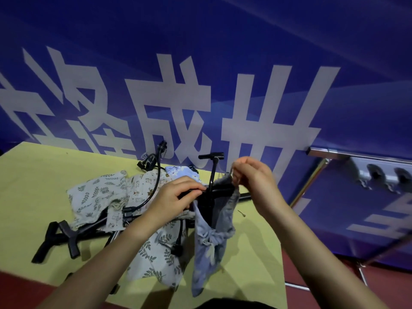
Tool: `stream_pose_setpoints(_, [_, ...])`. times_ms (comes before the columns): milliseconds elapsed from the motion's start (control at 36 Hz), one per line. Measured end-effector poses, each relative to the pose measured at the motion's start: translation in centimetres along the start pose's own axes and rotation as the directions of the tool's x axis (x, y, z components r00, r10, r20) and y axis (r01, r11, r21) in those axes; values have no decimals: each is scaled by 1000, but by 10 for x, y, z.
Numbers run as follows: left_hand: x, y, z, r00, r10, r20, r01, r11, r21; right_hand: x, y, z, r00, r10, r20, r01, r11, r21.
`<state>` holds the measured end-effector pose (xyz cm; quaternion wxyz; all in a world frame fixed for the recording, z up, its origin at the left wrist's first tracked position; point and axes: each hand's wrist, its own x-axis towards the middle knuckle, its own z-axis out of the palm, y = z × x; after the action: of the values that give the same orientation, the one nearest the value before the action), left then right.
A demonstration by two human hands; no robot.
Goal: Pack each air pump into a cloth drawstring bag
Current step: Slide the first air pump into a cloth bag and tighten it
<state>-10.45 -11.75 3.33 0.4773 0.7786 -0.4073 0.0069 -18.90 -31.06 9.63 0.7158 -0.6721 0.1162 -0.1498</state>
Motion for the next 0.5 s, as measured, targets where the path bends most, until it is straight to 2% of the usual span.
stream_pose_setpoints(83, [0, -3, 4, 998, 54, -30, -52, 997, 56, -6, -2, 3, 996, -3, 84, 6, 999, -40])
stream_pose_setpoints(139, [1, -4, 5, 997, 71, -41, -68, 995, 70, -7, 2, 0, 990, -74, 119, 96, 976, -193])
stream_pose_setpoints(167, [1, -5, 5, 997, 66, -44, -63, 996, 61, -5, 6, -4, 982, -106, 157, 156, 924, -349])
stream_pose_setpoints(222, [1, -6, 4, 998, 35, -44, -33, 999, 37, -1, 18, -13, 956, -111, 272, 268, 706, -655])
stream_pose_setpoints(278, [1, -7, 3, 999, 8, -35, -7, 1000, 11, 3, 30, -19, 926, -67, 371, 351, 513, -784])
stream_pose_setpoints(333, [2, -5, 4, 1000, 17, -13, -17, 1000, -7, 5, 36, -21, 914, -70, 400, 389, 431, -814])
stream_pose_setpoints(417, [4, 1, 9, 1000, -16, -12, 16, 998, -53, 7, 37, -22, 896, -82, 436, 430, 406, -806])
stream_pose_setpoints(500, [4, 0, 15, 963, -252, -95, 230, 954, -193, 7, 43, -20, 907, -82, 414, 402, 464, -789])
